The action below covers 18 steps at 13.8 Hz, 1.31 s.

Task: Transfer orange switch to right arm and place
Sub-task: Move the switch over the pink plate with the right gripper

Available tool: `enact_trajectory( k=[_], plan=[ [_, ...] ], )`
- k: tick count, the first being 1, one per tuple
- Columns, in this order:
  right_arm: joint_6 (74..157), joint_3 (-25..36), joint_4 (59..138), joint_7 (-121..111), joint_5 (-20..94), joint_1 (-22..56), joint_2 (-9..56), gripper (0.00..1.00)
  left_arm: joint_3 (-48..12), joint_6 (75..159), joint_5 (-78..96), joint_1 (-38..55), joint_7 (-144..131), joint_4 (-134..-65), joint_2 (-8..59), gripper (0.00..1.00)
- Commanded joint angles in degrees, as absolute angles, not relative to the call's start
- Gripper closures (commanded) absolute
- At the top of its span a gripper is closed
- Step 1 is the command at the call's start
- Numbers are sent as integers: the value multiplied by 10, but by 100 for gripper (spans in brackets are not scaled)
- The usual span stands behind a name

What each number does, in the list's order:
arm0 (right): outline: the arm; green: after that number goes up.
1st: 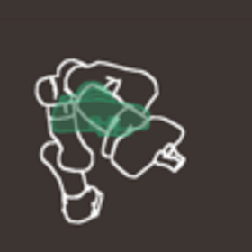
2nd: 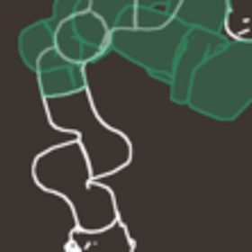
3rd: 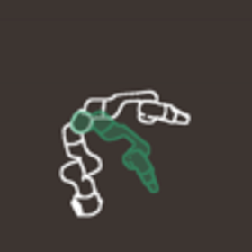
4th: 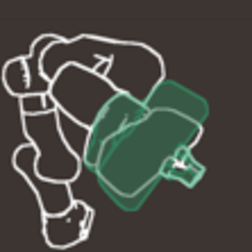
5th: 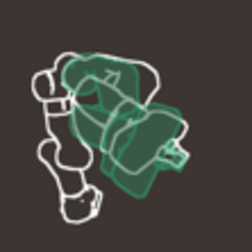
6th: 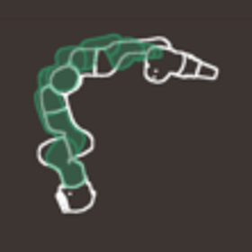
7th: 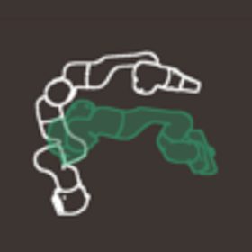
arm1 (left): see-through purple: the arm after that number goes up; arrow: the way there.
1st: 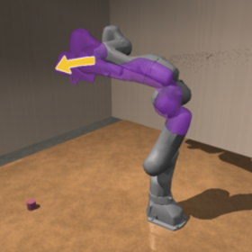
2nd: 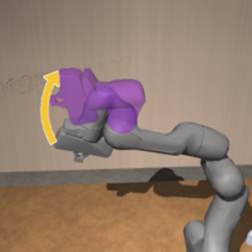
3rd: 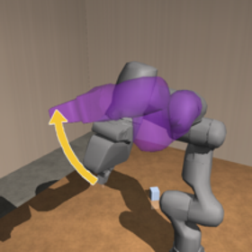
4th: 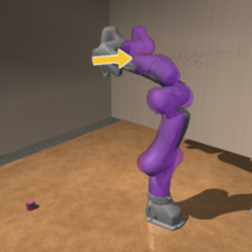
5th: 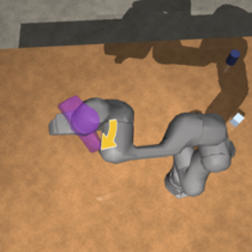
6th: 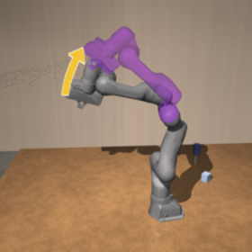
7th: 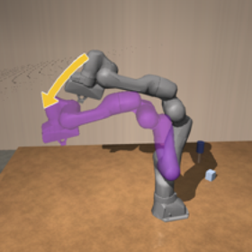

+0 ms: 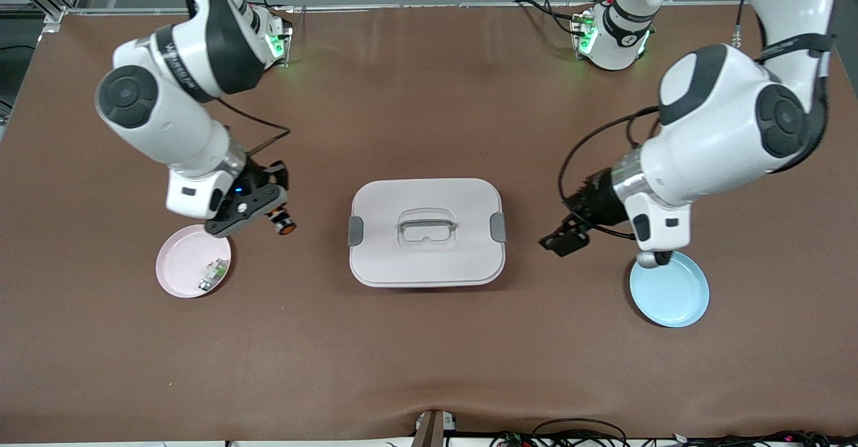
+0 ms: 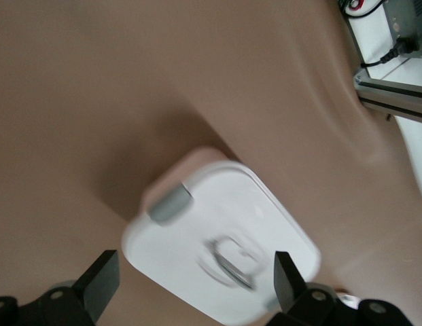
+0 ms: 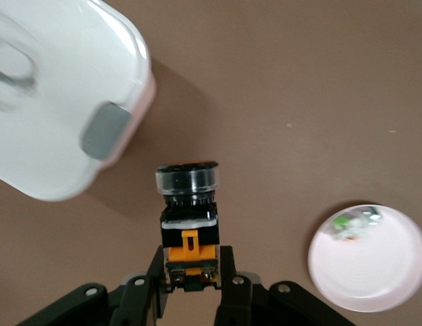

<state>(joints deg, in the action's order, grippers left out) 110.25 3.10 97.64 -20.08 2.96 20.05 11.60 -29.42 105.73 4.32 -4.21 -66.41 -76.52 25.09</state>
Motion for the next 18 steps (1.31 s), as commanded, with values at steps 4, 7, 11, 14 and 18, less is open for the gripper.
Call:
enact_trajectory(
  k=[4,7,11,14,18],
  plan=[
    [1099,20,1020,-457,-4,73,89,100,-294,999,-77,-86,-542,-776,229,0],
    [1102,21,1028,-567,-9,15,87,100,-296,955,-126,-128,-423,-777,210,0],
    [1185,21,1066,-689,-29,-41,91,100,-300,913,-144,-169,-287,-777,170,0],
    [1260,20,1101,-738,-29,-56,95,100,-297,861,-137,-171,-237,-777,136,0],
    [1325,19,1128,-781,-25,-68,119,100,-199,855,-77,-115,-167,-822,58,0]
  ],
)
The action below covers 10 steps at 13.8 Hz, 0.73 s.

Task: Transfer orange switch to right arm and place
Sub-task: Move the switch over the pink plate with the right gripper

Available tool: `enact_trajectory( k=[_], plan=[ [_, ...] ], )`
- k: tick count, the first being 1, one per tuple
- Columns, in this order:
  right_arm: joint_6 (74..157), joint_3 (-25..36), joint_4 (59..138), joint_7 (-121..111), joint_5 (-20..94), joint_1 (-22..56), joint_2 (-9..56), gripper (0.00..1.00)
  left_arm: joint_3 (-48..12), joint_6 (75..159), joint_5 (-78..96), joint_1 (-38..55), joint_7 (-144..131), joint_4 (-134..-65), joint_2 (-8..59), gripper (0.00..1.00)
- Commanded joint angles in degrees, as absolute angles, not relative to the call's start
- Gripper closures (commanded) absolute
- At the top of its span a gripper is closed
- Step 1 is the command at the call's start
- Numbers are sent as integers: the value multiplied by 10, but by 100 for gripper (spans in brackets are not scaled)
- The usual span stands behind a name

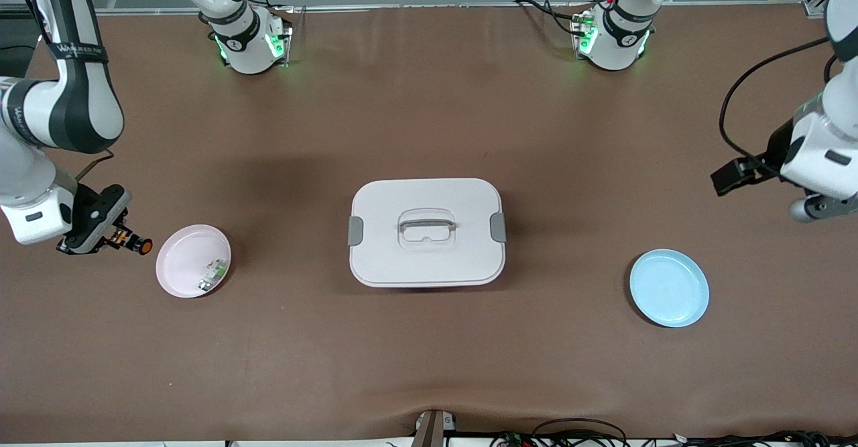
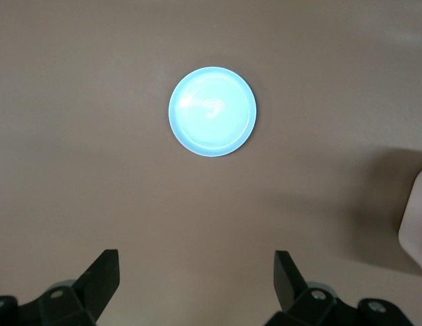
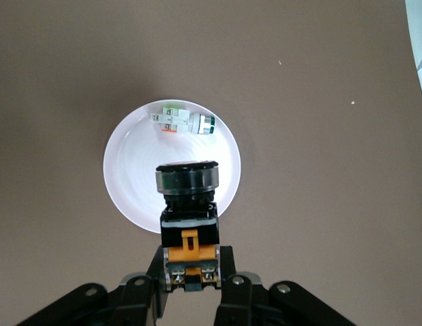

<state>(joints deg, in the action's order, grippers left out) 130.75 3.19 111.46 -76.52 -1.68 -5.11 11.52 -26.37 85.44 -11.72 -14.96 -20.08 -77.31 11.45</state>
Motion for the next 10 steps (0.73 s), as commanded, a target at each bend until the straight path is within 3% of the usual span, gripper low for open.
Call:
enact_trajectory(
  k=[1,3,10],
  plan=[
    [1329,19,1129,-781,-23,-68,125,100,-152,857,-51,-81,-146,-836,40,0],
    [1335,19,1129,-781,-19,-69,145,100,-95,856,-35,-35,-128,-858,8,0],
    [1373,18,1141,-784,20,-77,204,100,-28,855,-33,46,-128,-892,-34,0]
  ],
)
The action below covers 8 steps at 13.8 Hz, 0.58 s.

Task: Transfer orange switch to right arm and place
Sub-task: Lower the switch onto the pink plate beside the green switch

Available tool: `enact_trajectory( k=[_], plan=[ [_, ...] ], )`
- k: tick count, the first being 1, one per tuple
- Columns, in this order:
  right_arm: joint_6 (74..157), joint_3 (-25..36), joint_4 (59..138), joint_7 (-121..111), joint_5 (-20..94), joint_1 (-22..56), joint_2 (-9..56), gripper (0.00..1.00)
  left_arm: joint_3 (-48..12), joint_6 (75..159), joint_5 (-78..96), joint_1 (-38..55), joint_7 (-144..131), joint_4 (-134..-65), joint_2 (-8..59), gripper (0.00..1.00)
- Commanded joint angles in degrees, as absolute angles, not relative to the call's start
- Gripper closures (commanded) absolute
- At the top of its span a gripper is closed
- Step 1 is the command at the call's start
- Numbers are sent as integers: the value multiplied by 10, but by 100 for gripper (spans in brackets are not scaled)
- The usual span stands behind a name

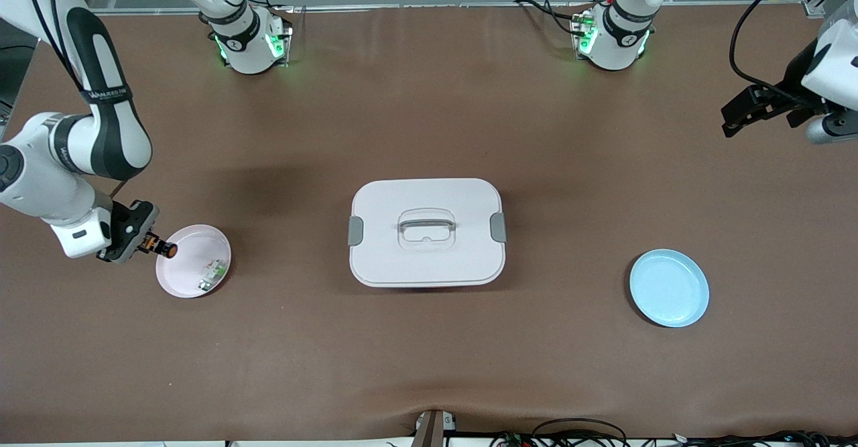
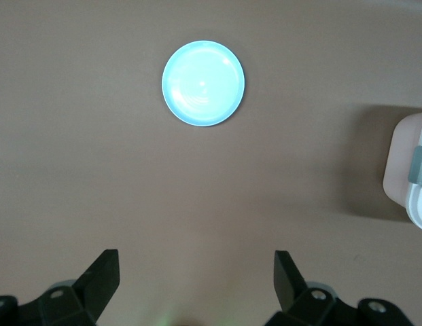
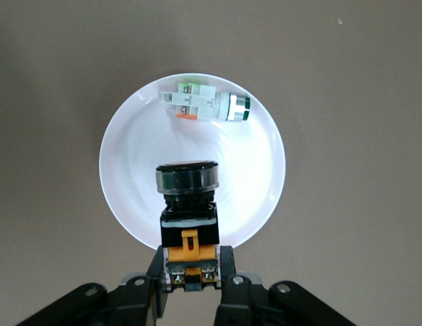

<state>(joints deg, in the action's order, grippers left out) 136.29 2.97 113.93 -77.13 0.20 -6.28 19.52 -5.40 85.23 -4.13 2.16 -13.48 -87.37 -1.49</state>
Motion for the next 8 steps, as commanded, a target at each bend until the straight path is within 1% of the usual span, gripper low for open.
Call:
enact_trajectory(
  k=[1,4,8],
  plan=[
    [1378,18,1141,-784,28,-77,213,100,-28,855,-33,45,-129,-896,-40,0],
    [1392,18,1140,-786,55,-76,238,100,-31,855,-32,42,-128,-896,-39,0],
    [1414,17,1128,-799,55,-77,260,100,-31,853,-32,41,-128,-896,-40,0]
  ],
)
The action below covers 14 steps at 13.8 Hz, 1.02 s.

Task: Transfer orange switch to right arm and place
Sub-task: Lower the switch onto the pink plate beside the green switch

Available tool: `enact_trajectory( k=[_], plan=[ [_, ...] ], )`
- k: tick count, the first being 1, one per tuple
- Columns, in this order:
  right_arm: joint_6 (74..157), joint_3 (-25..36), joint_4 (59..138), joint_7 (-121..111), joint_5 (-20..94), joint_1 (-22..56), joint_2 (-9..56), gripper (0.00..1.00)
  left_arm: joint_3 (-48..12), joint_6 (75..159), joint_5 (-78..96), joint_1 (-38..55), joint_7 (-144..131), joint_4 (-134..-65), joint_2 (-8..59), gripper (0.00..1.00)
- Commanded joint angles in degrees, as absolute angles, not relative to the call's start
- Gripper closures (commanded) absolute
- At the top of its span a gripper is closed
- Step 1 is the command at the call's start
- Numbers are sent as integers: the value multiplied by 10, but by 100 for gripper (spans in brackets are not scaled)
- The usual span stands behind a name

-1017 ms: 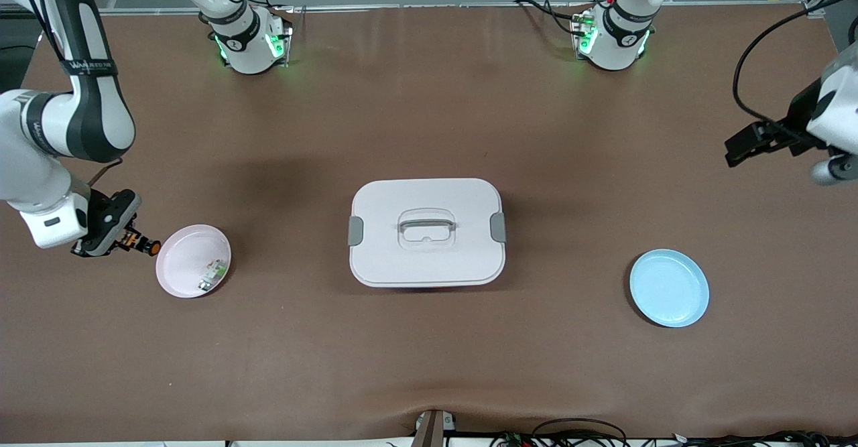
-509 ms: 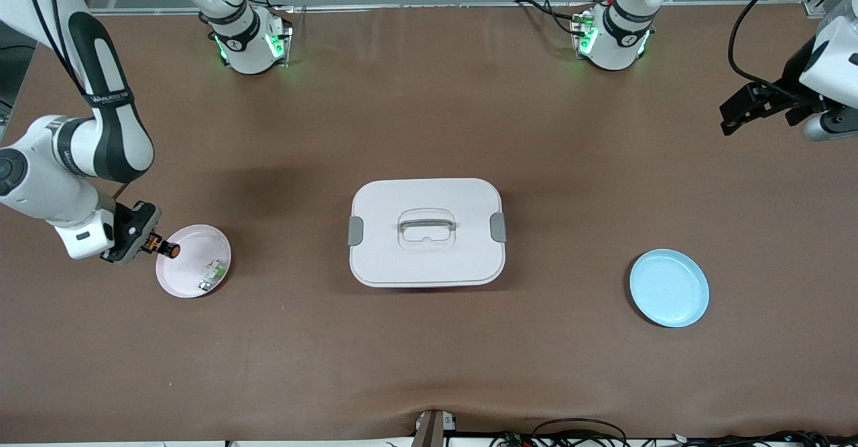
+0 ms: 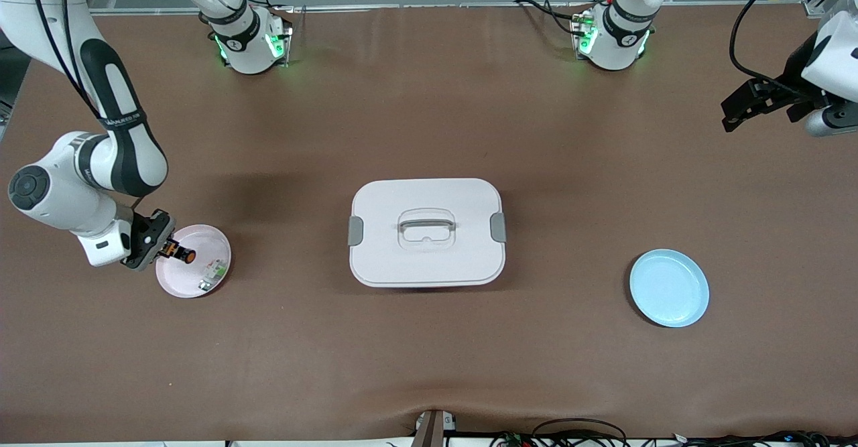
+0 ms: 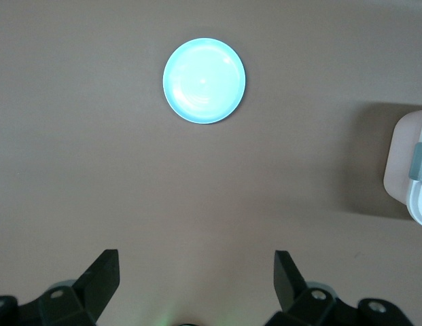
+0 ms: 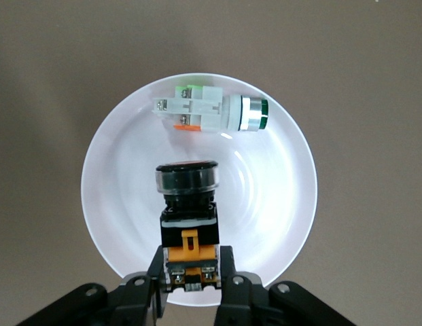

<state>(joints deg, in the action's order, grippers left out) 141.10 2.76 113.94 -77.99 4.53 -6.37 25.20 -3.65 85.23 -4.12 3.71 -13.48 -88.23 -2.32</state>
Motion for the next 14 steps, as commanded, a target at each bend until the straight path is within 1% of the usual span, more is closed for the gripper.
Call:
enact_trajectory(
  k=[1,3,10,12,13,14],
  plan=[
    [1420,17,1122,-799,55,-77,268,100,-31,852,-32,41,-132,-896,-40,0],
    [1441,18,1122,-799,55,-77,279,100,-31,852,-32,41,-132,-896,-40,0],
    [1473,18,1120,-802,55,-79,308,100,-32,851,-32,42,-134,-896,-40,0],
    [1477,17,1118,-802,56,-80,316,98,-32,846,-33,42,-134,-896,-40,0],
    [1483,17,1116,-804,56,-83,319,95,-32,846,-32,42,-134,-896,-40,0],
    [1487,17,1116,-806,56,-83,325,95,-32,846,-32,42,-134,-896,-40,0]
  ],
)
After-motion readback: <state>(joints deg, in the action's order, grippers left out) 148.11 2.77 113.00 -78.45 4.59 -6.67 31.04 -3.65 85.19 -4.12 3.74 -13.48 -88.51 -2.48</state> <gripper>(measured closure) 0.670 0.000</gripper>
